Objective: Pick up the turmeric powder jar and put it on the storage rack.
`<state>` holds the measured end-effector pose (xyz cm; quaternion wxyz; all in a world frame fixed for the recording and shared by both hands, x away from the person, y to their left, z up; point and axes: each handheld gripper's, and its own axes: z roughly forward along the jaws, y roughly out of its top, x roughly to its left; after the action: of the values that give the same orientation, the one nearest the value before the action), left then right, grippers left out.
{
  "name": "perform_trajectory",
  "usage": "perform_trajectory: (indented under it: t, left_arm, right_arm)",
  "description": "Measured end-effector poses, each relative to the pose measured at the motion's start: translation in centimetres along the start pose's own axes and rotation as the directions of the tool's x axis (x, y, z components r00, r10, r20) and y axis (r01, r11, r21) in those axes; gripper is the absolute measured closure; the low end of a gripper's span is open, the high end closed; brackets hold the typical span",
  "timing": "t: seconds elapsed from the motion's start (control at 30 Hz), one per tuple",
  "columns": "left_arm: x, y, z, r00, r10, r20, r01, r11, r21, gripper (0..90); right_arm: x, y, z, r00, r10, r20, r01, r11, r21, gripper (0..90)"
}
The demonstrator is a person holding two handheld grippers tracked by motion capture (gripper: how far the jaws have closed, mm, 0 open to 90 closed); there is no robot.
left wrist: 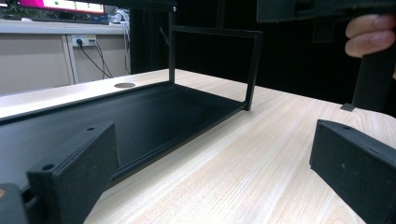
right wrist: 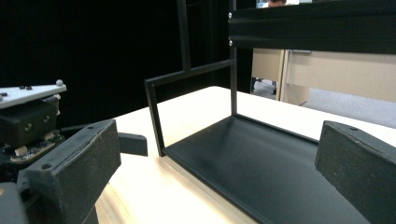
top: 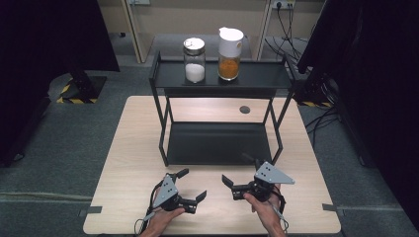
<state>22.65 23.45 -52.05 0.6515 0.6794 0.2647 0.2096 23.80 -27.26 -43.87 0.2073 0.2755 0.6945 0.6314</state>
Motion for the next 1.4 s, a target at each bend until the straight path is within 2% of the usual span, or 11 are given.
perform_trajectory:
  t: [0.3,0.67,0.93,1.4]
  left_arm:
    - [0.1,0.0,0.0,1.0,-0.002,-0.001,0.002,1.0,0.0,0.8]
    - [0.3,0.0,0.0,0.9998,-0.022,-0.006,0.022,0.9998,-0.001,0.8]
    - [0.4,0.0,0.0,0.9995,-0.032,-0.008,0.032,0.9995,-0.002,0.8]
    - [0.4,-0.1,-0.1,0.9996,-0.026,-0.007,0.026,0.9997,-0.003,0.8]
  right_arm:
    - [0.2,-2.1,-0.2,0.9997,0.025,0.002,-0.025,1.0,0.015,0.5]
    - [0.7,-3.6,0.1,0.9999,-0.015,-0.001,0.015,0.999,0.035,0.5]
    - [0.6,-4.2,0.0,0.9999,-0.003,-0.01,0.003,0.999,0.047,0.5]
    - [0.0,-5.0,-0.3,0.998,0.058,-0.024,-0.057,0.998,0.033,0.5]
